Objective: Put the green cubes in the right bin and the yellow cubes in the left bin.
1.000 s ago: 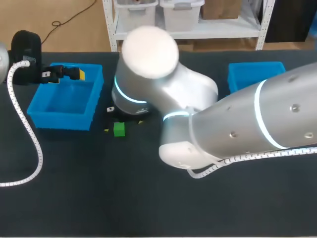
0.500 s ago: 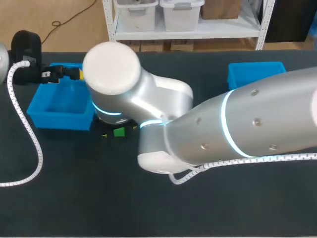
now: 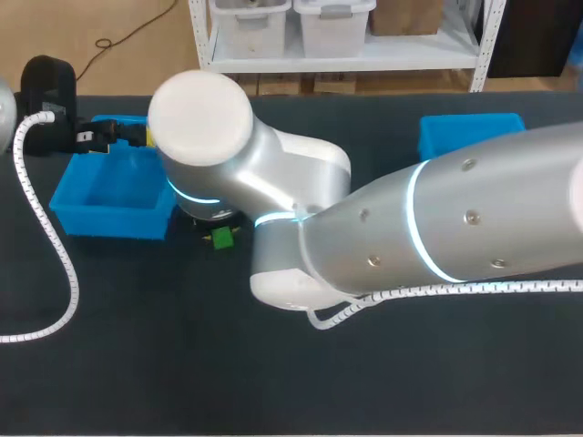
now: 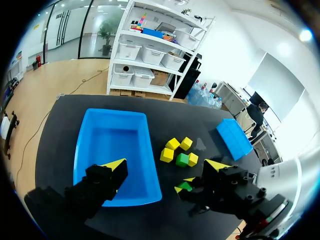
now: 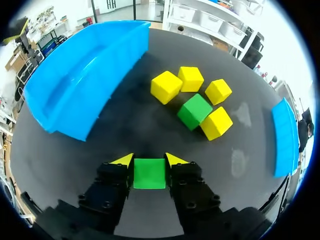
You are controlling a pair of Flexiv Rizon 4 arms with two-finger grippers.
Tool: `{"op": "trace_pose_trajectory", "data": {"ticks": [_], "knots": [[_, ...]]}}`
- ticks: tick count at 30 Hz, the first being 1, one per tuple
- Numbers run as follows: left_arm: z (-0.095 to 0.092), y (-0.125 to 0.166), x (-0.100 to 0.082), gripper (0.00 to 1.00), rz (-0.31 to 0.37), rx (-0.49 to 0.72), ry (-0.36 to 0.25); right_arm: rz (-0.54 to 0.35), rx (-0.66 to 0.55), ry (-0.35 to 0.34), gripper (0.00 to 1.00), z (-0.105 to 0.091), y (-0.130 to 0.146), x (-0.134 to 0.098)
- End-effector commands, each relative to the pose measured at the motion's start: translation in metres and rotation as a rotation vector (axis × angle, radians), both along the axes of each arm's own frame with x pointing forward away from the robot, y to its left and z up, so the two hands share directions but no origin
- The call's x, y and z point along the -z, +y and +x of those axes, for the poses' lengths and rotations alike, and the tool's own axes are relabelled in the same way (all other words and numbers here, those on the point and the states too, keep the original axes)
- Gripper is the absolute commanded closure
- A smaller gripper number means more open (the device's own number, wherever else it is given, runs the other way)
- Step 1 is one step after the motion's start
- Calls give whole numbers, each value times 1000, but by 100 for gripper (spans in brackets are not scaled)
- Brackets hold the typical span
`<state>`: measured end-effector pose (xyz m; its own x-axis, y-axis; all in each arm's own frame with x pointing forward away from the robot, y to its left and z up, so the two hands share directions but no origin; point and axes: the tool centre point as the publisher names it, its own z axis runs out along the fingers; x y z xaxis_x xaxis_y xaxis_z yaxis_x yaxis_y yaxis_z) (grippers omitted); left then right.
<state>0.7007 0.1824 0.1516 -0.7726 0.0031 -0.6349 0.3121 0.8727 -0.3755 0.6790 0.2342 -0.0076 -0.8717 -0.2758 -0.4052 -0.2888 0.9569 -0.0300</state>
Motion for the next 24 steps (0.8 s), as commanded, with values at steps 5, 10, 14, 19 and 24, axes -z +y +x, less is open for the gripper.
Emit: {"op": "trace_pose_trajectory", "data": {"ticks": [5, 10, 14, 19, 24], "knots": [[0, 2, 2, 0, -9, 5, -7, 35, -35, -142, 100, -5, -56, -49], [0, 2, 2, 0, -9, 5, -7, 86, 2, -276, 100, 8, -122, -100], [0, 2, 2, 0, -9, 5, -7, 99, 129, -328, 100, 33, -188, -123], [0, 2, 2, 0, -9, 5, -7, 87, 335, -364, 100, 63, -267, -135], [0, 2, 2, 0, -9, 5, -7, 59, 500, -366, 100, 79, -333, -135]]}}
